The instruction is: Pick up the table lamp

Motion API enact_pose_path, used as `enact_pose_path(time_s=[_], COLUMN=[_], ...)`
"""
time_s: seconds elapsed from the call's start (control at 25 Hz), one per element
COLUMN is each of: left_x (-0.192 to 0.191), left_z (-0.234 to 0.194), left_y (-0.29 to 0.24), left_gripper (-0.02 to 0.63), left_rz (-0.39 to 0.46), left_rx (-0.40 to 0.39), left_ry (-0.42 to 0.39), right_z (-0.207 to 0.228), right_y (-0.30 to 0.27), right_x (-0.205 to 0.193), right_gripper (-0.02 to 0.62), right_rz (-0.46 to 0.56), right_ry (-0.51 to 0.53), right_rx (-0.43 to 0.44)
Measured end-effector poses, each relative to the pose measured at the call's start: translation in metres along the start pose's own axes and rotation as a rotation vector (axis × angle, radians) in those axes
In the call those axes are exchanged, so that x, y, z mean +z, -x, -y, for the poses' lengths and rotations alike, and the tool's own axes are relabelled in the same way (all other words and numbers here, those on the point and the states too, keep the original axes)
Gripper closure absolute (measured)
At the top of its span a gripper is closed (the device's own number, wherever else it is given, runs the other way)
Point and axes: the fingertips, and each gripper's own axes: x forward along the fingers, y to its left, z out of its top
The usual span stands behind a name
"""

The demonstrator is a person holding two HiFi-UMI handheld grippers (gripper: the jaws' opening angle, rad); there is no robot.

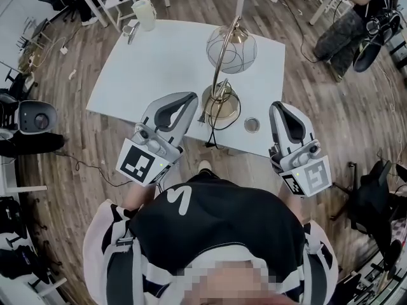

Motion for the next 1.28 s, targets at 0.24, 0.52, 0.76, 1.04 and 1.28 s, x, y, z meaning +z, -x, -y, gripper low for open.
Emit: enact_pose_path(time_s=[0.24,0.52,0.76,1.04,1.28], left_x=[-0.011,-0.02,-0.041,-0.064,-0.083], left_z=[-0.025,-0.04,-0.047,-0.058,-0.05], left_y=[-0.016,-0.028,-0.037,-0.037,-0.029], left_gripper=[0.606,0.606,0.606,0.606,0.41], left_rz=[-0.01,-0.017,-0.068,-0.143,-0.183], left_rx=[-0.03,-0.032,0.011,0.059,-0.038], left_ry=[-0.007,-0.004,-0.001,-0.005,0.033], right_z=[0.014,0.02,0.03,0.031,0.03], right_y=[-0.024,-0.029,-0.046,-0.048,-0.047], right_x=[-0.004,-0.018,-0.055,-0.067,-0.1], right_gripper=[0.577,0.577,0.577,0.577,0.574], right_rz=[0.014,0.009,-0.047,-0.055,-0.062], right_ry=[0.005,-0.001,-0.006,0.012,-0.036], right_rx=[-0.022,-0.028,0.062,0.181,0.223])
